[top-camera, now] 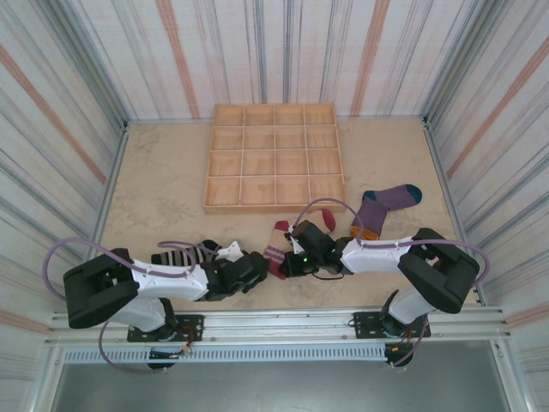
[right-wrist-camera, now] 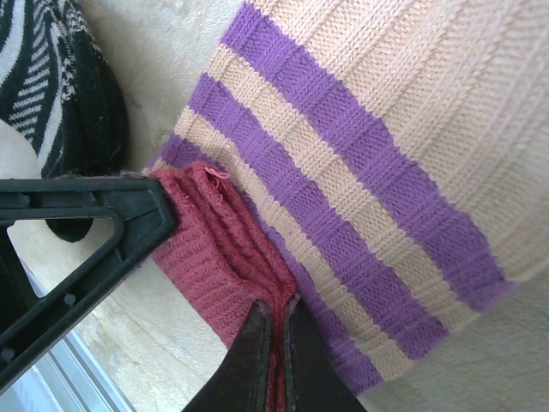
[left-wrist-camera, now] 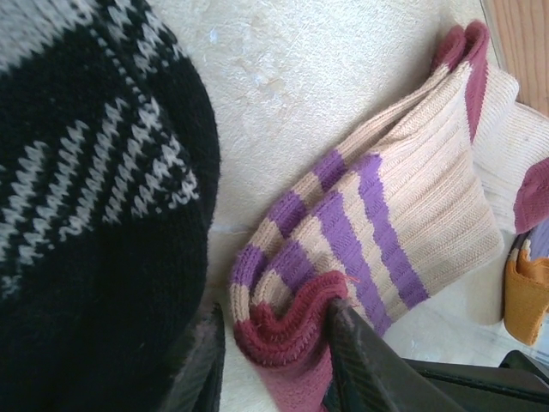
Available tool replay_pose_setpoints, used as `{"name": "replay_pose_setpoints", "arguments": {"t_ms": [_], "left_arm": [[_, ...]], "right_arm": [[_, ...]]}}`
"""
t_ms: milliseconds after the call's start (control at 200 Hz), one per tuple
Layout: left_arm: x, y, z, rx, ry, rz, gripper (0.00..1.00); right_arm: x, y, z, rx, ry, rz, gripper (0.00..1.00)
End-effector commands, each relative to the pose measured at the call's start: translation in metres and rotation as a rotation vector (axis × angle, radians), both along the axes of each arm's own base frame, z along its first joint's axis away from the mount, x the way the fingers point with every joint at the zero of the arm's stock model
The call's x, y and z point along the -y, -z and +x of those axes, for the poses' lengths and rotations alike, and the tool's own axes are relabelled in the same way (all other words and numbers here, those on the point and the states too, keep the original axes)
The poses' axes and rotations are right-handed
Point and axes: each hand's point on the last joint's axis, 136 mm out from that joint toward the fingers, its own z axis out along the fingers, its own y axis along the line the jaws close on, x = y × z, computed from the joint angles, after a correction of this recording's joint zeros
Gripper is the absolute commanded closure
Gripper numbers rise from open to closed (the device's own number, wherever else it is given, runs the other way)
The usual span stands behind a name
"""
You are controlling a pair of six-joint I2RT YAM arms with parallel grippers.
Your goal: Roll the socks
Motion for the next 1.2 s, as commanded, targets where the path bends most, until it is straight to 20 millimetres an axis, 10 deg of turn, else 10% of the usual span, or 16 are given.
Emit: {"name": "replay_pose_setpoints", "arguments": {"t_ms": [0, 341, 741, 1197], "left_arm": [[-0.004, 0.005, 0.003, 0.014, -0.028, 0.021, 0.69], [-0.01, 0.013, -0.003, -0.031, -0.022, 0.08, 0.91], [-0.011, 0.003, -0.011, -0.169, 0.101, 0.119, 1.0], [-0.018, 0.0, -0.011, -0.301, 0.132, 0.078, 1.0]], "right_arm": [[0.024, 0.029, -0.009, -0.08, 0.031, -0.124, 1.0], [0.021, 0.022, -0.005, -0.038, 0.0, -0.116, 1.0], [0.033, -0.033, 0.005, 0.384, -0.111, -0.183, 0.45], [0.015, -0.073, -0.025, 1.062, -0.304, -0.388, 0.44]]}}
